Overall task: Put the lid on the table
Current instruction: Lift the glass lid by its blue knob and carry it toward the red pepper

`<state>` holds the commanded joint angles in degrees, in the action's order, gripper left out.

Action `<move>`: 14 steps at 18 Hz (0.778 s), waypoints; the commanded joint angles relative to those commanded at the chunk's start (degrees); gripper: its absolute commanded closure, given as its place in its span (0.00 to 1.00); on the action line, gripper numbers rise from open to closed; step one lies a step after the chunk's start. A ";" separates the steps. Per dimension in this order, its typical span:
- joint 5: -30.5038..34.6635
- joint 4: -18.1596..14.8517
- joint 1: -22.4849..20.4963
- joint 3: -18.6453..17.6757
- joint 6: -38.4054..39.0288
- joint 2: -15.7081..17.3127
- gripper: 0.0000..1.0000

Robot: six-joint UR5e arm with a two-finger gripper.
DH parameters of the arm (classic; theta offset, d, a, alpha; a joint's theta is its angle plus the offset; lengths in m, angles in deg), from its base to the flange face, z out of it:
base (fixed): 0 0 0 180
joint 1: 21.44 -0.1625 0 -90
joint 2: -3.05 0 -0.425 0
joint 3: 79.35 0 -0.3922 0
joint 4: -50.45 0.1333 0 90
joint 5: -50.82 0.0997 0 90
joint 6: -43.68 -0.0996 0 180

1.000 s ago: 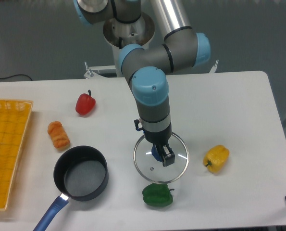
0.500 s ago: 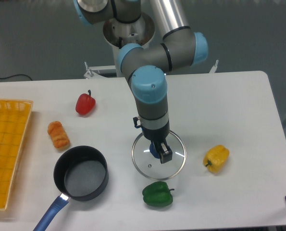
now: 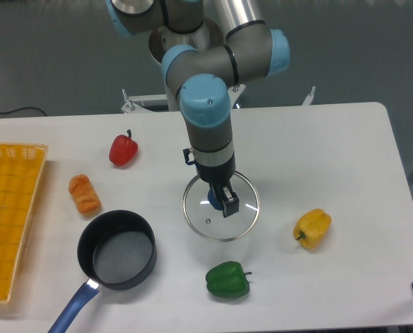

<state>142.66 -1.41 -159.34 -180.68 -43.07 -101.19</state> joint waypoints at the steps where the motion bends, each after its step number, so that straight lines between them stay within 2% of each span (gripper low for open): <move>1: 0.00 0.79 -0.09 -0.70 0.09 0.09 0.40; 6: 0.00 4.31 0.09 -3.61 0.09 0.44 0.40; 14: 0.18 4.23 0.44 -4.40 0.17 0.96 0.40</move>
<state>142.84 2.81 -158.90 -185.08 -42.90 -100.22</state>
